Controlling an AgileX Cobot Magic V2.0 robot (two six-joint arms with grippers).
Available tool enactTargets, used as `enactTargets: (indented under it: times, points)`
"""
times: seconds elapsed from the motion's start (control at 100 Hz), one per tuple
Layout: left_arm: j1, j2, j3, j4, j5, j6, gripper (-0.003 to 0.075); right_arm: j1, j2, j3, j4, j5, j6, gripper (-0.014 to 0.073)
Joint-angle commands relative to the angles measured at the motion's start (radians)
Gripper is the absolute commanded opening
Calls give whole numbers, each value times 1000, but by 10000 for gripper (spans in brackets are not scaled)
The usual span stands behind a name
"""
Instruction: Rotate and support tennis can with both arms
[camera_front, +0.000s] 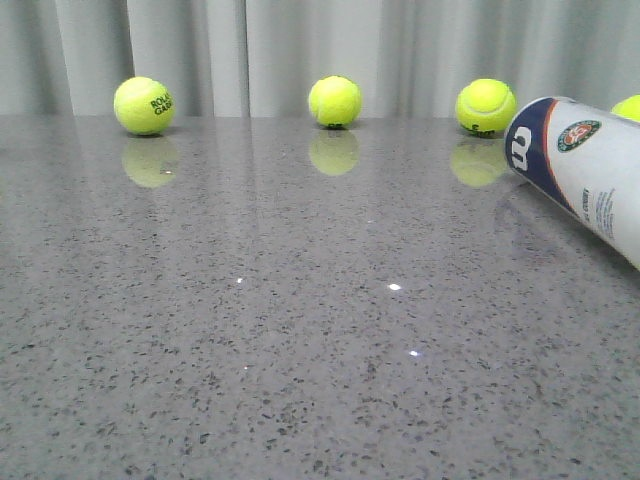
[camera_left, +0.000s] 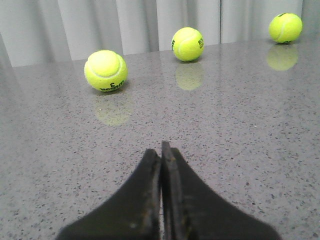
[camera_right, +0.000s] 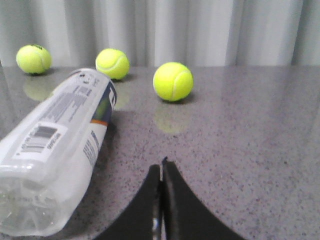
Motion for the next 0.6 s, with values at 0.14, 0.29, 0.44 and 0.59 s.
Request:
enactTargets:
  times: [0.14,0.29,0.44,0.59]
  points:
    - [0,-33,44,-3,-78,-8,-18,-7,56,-172,11,85,0,-61]
    - [0,-33,44,-3,-78,-8,-18,-7,154,-281,12,183,0,-61]
    - [0,-33,44,-3,-78,-8,-18,-7,282,-415,21,333,0,-61]
    - [0,-33,44,-3,-78,-8,-18,-7,445,-545,21,474,-1,-56]
